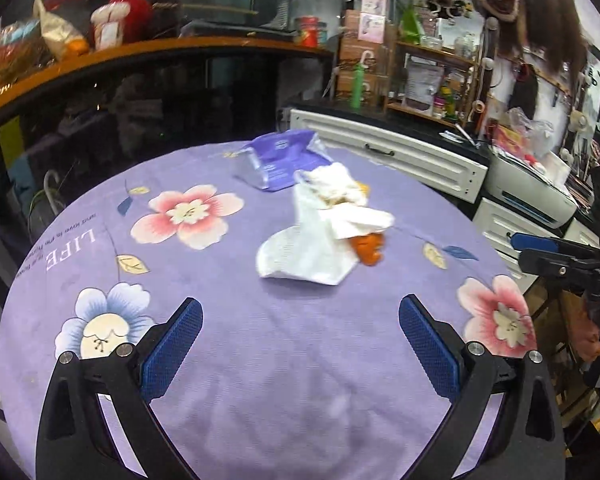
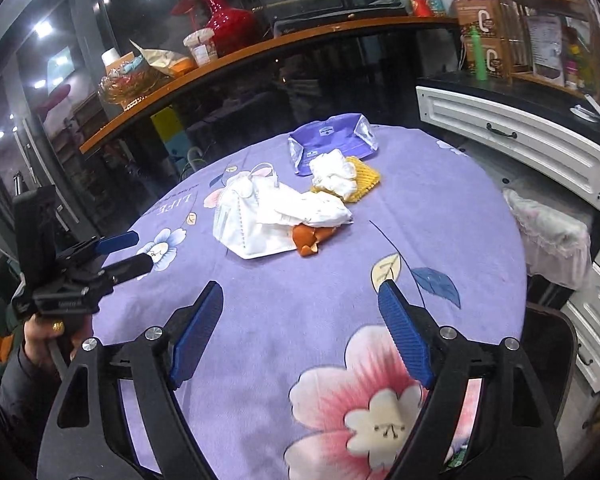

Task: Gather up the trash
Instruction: 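Move both tools back over the table, then grasp the white face mask with the left tool while the right tool grasps a tissue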

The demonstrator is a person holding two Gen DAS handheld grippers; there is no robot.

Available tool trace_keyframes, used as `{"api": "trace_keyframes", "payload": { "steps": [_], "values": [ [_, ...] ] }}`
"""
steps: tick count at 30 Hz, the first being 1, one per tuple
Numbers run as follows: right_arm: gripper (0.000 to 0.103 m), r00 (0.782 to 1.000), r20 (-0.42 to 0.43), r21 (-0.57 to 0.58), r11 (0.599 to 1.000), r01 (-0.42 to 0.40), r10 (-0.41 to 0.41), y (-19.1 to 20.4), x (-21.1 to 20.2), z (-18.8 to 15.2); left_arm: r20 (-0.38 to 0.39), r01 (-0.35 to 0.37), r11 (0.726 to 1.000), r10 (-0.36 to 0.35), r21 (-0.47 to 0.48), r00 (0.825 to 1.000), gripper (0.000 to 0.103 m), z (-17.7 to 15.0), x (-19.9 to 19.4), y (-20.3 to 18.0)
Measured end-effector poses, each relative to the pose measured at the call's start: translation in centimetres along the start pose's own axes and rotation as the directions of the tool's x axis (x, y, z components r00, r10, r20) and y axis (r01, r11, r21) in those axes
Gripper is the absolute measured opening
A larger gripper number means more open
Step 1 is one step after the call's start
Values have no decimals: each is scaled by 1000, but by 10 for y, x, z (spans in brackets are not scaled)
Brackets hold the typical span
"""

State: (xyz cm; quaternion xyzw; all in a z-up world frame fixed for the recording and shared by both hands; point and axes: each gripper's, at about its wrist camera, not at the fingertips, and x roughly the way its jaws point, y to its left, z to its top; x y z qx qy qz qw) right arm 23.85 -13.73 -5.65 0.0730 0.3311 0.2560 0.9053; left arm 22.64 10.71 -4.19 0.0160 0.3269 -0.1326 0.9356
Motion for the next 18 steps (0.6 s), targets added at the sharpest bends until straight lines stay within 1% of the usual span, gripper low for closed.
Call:
{"api": "trace_keyframes", "payload": {
  "steps": [3,6,8,11,13,16,18],
  "values": [
    [80,1000,-17,-17,1000,-1,1,-1,11,6,-7,-1,1000,1,-30,1000,97,5,7,20],
    [80,999,-37,-27,1000,2,-3,-1,22,11,-16,27,998,-28,-59,999,97,12,18,32],
    [80,999,-47,-28,1000,0,-1,-2,29,13,-29,67,996,-68,-51,997,97,18,28,30],
    [80,998,-58,-38,999,2,-4,-2,36,16,-46,97,995,-98,-16,994,97,25,44,22],
    [80,998,-64,-47,999,3,-6,-2,40,18,-65,122,992,-121,17,991,91,31,58,14],
    [80,998,-68,-68,998,10,-15,-1,44,22,-104,165,984,-159,59,982,86,38,80,3],
    [80,997,-70,-78,997,13,-19,-2,48,25,-132,170,983,-159,75,978,77,39,91,-1]
  ]
}}
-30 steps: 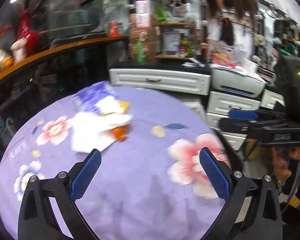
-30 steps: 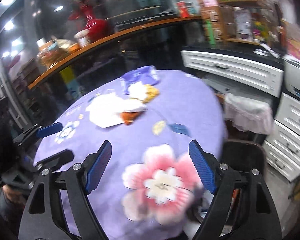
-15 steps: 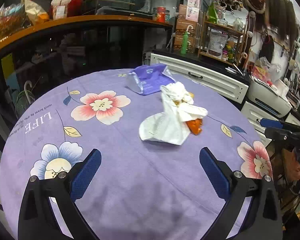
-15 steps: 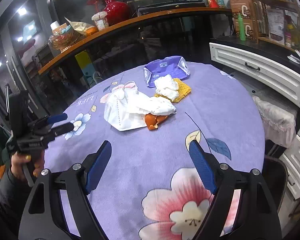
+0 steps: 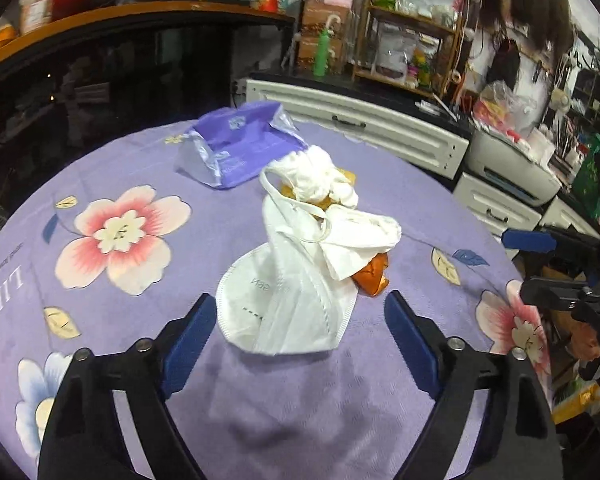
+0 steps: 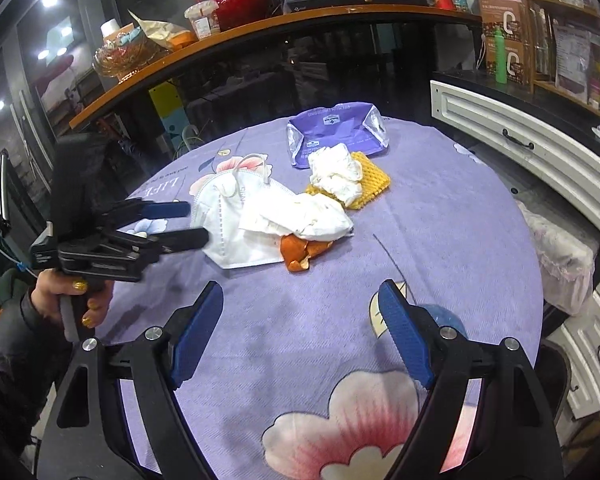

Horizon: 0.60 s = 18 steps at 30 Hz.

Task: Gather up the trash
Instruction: 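Grasp the white face mask with the left tool while the right tool grasps a tissue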

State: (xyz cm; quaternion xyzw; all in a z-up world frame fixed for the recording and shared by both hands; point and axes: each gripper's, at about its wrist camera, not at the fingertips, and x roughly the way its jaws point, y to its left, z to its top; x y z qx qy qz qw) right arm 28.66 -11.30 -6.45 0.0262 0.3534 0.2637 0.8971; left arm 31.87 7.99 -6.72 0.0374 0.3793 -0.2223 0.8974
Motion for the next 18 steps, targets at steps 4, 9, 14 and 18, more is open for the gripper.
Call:
{"api": "trace_keyframes", "payload": {
  "steps": [4,9,14,18],
  "values": [
    [80,1000,-20,-30,1000,4,-4,0,14,10,-42,17,1000,-17,-17,999,37,-2,17,3],
    [80,999,-33,-113,994,13,-17,9,35,23,26,63,997,-62,-39,998,12,-9,-2,0],
    [79,998,-41,-203,978,41,-51,23,61,35,96,25,993,-14,-114,995,4,-13,-25,5],
    [76,996,-56,-257,965,50,-67,33,83,45,140,-11,989,32,-146,990,4,-18,-43,10]
  ]
}}
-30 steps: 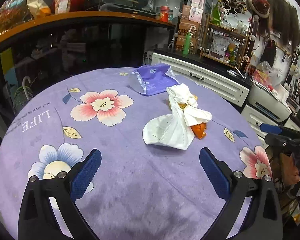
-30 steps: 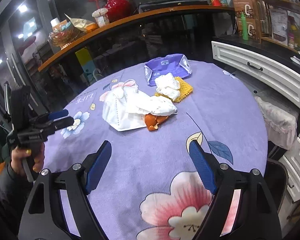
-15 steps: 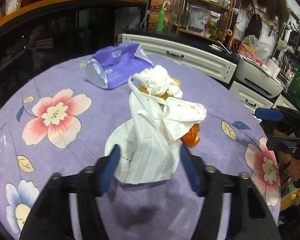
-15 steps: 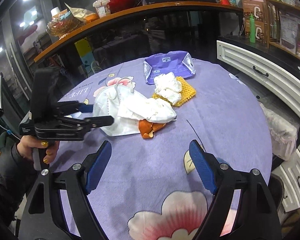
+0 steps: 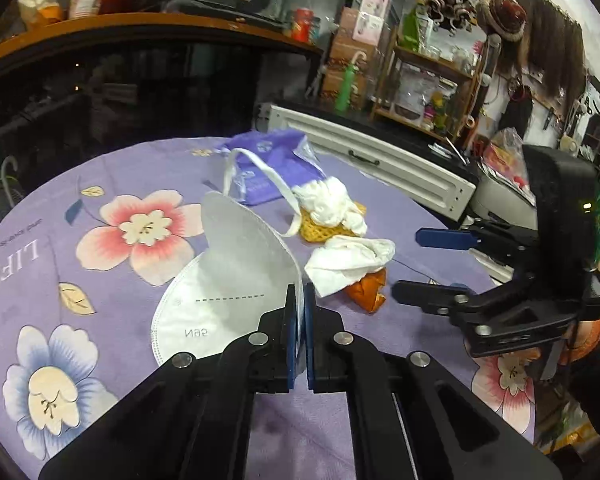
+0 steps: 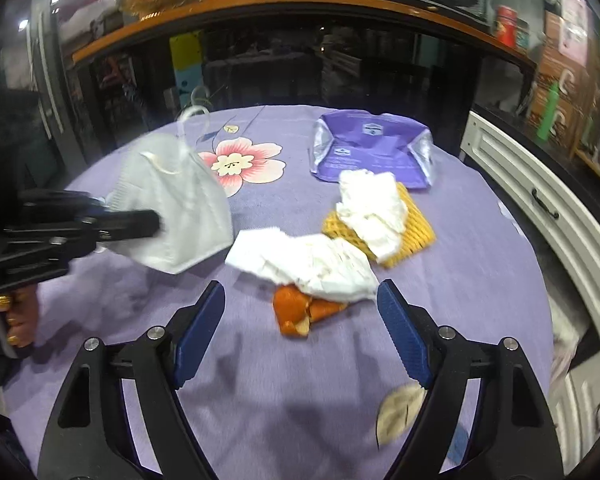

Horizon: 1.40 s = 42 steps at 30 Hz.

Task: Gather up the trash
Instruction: 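Grasp the white face mask with the left tool while the right tool grasps a tissue, then carry the tissue to the bin and open the right tool while the left carries the mask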

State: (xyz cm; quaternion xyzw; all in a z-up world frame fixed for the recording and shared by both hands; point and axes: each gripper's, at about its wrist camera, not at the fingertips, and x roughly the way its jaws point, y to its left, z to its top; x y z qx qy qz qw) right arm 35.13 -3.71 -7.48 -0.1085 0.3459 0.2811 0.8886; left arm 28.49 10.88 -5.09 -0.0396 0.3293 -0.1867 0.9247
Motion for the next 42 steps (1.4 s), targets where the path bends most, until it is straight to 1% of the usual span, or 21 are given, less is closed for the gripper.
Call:
{"api": "trace_keyframes", "payload": {
  "steps": [4,6,9,11,14,16,17,18,21,26,30,33,35,40,42],
  "values": [
    [74,999,-37,-42,999,22,-23,6,23,10,22,-8,1000,9,-27,1000,4,-1,-8,4],
    [72,997,-63,-50,998,39,-42,6,36,13,27,-8,999,9,-42,1000,4,-2,-9,6],
    [71,996,-81,-31,999,37,-40,3,46,15,32,-10,998,12,-55,999,4,-4,-9,8],
    [70,996,-77,-22,999,41,-43,1,49,16,36,-11,998,13,-56,999,4,-5,-9,9],
    [59,996,-77,-23,999,36,-38,3,52,18,36,-4,998,6,-55,999,4,-5,-7,10],
    [41,995,-92,-34,999,39,-42,4,57,18,34,-4,998,6,-60,999,4,-6,-6,11],
    [29,994,-99,-38,998,42,-45,5,59,17,35,-4,998,6,-64,999,4,-7,-6,10],
    [23,994,-103,-38,998,43,-47,5,61,17,35,-3,998,6,-67,999,4,-7,-6,11],
    [15,996,-78,-22,999,32,-34,5,57,19,35,-12,998,14,-66,999,4,-8,-6,12],
    [14,1000,-9,17,1000,6,-6,4,33,22,55,-18,997,22,-71,998,4,-6,-15,11],
    [14,999,45,38,999,-17,15,5,3,19,77,-26,998,31,-63,997,4,-5,-26,2],
    [14,996,82,60,998,-30,25,5,-26,9,100,-39,999,42,-39,994,4,-6,-36,-15],
    [14,995,95,72,997,-30,23,5,-43,1,111,-31,999,36,-42,993,4,-8,-41,-26],
    [14,992,125,90,996,3,-15,0,-86,-29,139,-17,999,23,-42,990,4,-15,-51,-58],
    [14,991,134,113,993,14,-29,-7,-104,-44,149,6,999,1,-43,989,4,-19,-54,-74]
  ]
}}
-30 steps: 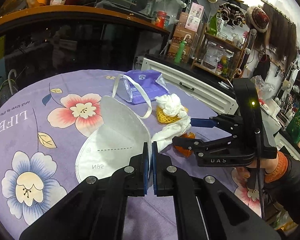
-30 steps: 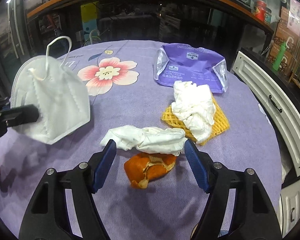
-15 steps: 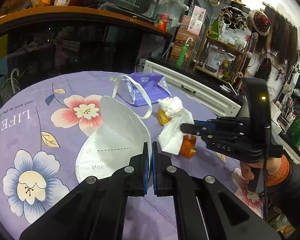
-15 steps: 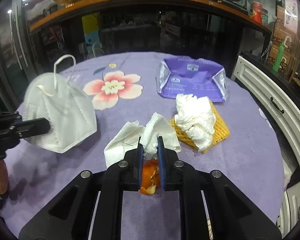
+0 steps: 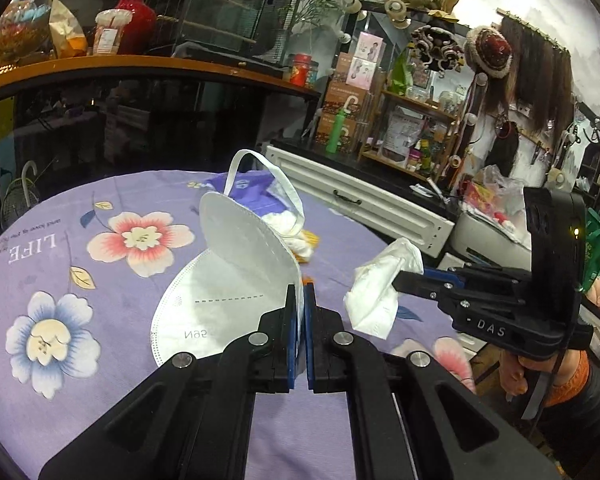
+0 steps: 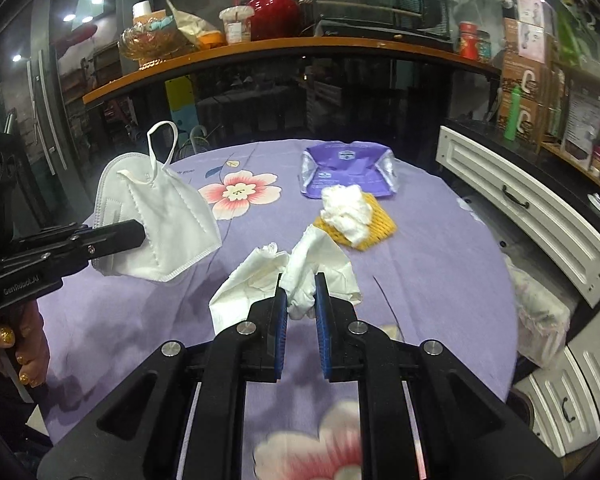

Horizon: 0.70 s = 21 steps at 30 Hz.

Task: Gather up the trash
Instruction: 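Carry the tissue to the bin and open the right tool while the left carries the mask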

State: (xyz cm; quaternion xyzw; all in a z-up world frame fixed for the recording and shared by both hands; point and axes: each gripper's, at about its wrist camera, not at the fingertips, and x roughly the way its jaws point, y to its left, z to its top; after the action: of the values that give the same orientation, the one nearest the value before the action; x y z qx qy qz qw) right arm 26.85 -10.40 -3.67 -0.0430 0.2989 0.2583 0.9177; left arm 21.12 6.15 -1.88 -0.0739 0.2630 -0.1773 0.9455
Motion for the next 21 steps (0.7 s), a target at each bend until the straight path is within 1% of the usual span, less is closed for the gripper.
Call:
{"api": "trace_keyframes", "payload": {
  "steps": [4,6,9,11,15,21],
  "values": [
    [14,999,18,42,998,42,-43,-16,-33,-24,4,35,999,-35,4,999,4,-7,0,-29],
    [14,998,25,65,996,62,-64,-24,-49,-37,6,65,998,-65,8,998,4,-10,0,-47],
    [14,995,26,111,989,93,-96,-38,-73,-61,6,92,995,-93,36,996,4,-15,0,-74],
    [14,994,23,138,985,107,-111,-47,-81,-73,5,111,992,-112,54,994,4,-17,1,-90],
    [14,988,13,201,969,147,-152,-67,-104,-102,-13,173,981,-173,89,985,4,-23,5,-125],
    [14,978,-18,271,940,207,-210,-92,-125,-139,-46,243,961,-239,135,970,4,-32,16,-167]
  ]
}}
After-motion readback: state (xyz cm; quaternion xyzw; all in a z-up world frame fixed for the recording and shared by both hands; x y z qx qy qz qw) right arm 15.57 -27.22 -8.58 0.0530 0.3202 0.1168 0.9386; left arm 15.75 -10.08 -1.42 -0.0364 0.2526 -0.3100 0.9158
